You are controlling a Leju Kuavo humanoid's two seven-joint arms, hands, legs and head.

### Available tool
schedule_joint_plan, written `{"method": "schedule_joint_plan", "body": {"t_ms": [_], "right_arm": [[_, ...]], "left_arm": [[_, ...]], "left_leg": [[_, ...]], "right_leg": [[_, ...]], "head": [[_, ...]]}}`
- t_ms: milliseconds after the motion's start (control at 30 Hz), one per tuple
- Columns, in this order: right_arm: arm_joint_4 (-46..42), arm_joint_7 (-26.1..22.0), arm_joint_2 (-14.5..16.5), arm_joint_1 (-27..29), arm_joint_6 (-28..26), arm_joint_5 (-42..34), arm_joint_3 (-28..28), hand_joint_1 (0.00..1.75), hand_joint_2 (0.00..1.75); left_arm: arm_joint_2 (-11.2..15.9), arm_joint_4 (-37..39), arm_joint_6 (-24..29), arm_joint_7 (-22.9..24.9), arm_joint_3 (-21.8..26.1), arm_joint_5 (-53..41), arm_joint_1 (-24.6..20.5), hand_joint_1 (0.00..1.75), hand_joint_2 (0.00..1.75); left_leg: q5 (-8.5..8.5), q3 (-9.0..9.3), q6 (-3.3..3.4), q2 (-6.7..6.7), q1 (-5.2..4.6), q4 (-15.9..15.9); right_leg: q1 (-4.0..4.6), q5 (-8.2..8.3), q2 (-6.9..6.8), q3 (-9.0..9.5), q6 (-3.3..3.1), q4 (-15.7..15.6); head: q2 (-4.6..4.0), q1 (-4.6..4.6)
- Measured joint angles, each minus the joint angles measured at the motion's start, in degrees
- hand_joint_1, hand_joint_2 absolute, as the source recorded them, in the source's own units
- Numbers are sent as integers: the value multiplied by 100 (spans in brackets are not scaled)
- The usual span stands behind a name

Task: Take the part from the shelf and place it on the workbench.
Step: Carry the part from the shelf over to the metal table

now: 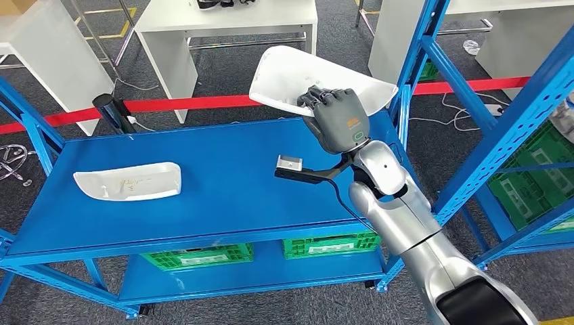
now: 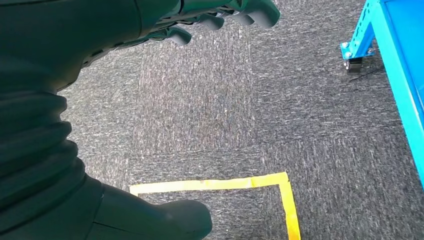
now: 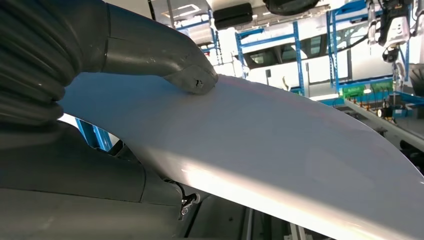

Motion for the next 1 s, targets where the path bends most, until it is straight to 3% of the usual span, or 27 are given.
{"method": "schedule_joint_plan", "body": {"t_ms": [67,133,233,400,467,500,533,600,633,667,700,833,900,1000], "right_arm": [[-2,-11,-2,11,-1,3,-16,175,175],[-4,-29,-3,4,3,4,-48,175,175],[-4,-45,-4,5,11,6,-68,175,175],[-4,-52,-4,6,13,7,-68,175,175],[-4,-55,-5,4,13,1,-72,175,175],[-4,-56,-7,2,11,-3,-75,175,175],[-3,-77,-15,10,6,-10,-80,175,175],[0,-144,-37,29,-2,-27,-86,175,175],[2,-190,-46,32,-4,-35,-87,175,175],[2,-221,-47,22,-2,-40,-87,175,175],[2,-245,-39,5,3,-43,-87,175,175],[2,-327,-4,-40,30,-53,-87,175,175],[2,-356,31,-69,31,-66,-86,175,175],[2,-362,58,-83,31,-74,-86,175,175]], "left_arm": [[8,-1,-1,12,0,2,-2,0,175],[14,-2,-1,9,0,8,-8,0,175],[16,0,-1,2,0,22,-6,0,175],[17,0,-1,1,0,29,-3,0,175],[14,0,-1,-11,1,37,1,0,175],[13,-1,-1,-22,2,40,1,0,175],[11,-1,-1,-34,3,42,0,0,175],[7,0,-1,-35,4,40,-2,0,175],[3,1,-1,-27,4,40,-3,0,175],[-1,1,-1,-18,4,39,-6,0,175],[-2,1,-1,-12,4,39,-9,0,175],[-4,2,2,-20,5,41,-2,0,175],[-7,3,6,-39,7,45,3,0,175],[-11,5,10,-52,7,50,8,0,175]], "left_leg": [[307,449,45,-1,-6,-776],[436,749,99,-7,-28,-1337],[438,772,147,-15,-51,-1426],[441,767,156,-16,-54,-1423],[473,768,204,-8,-29,-1456],[497,764,242,-2,-14,-1476],[528,744,287,8,-1,-1493],[564,669,328,15,0,-1454],[573,631,325,16,-2,-1420],[574,601,302,13,-13,-1385],[578,584,272,11,-22,-1369],[618,543,124,0,-26,-1382],[404,416,61,-1,-15,-1104],[-183,-10,-3,2,4,-21]], "right_leg": [[6,4,2,-4,17,12],[21,22,6,-23,70,16],[23,58,6,-44,141,-5],[20,66,6,-42,153,-14],[25,57,7,-46,190,-9],[26,-6,5,-76,212,61],[27,-235,2,-260,244,484],[16,-401,-4,-365,265,879],[13,-389,-5,-300,261,831],[21,-215,-6,-80,242,424],[28,-141,-5,48,221,160],[44,-57,-4,64,94,4],[17,6,-15,53,17,-47],[10,56,-31,-3,-20,-56]], "head": [[0,1],[0,4],[0,4],[0,5],[0,6],[0,11],[0,16],[0,26],[0,25],[0,24],[0,22],[0,19],[0,7],[0,-4]]}}
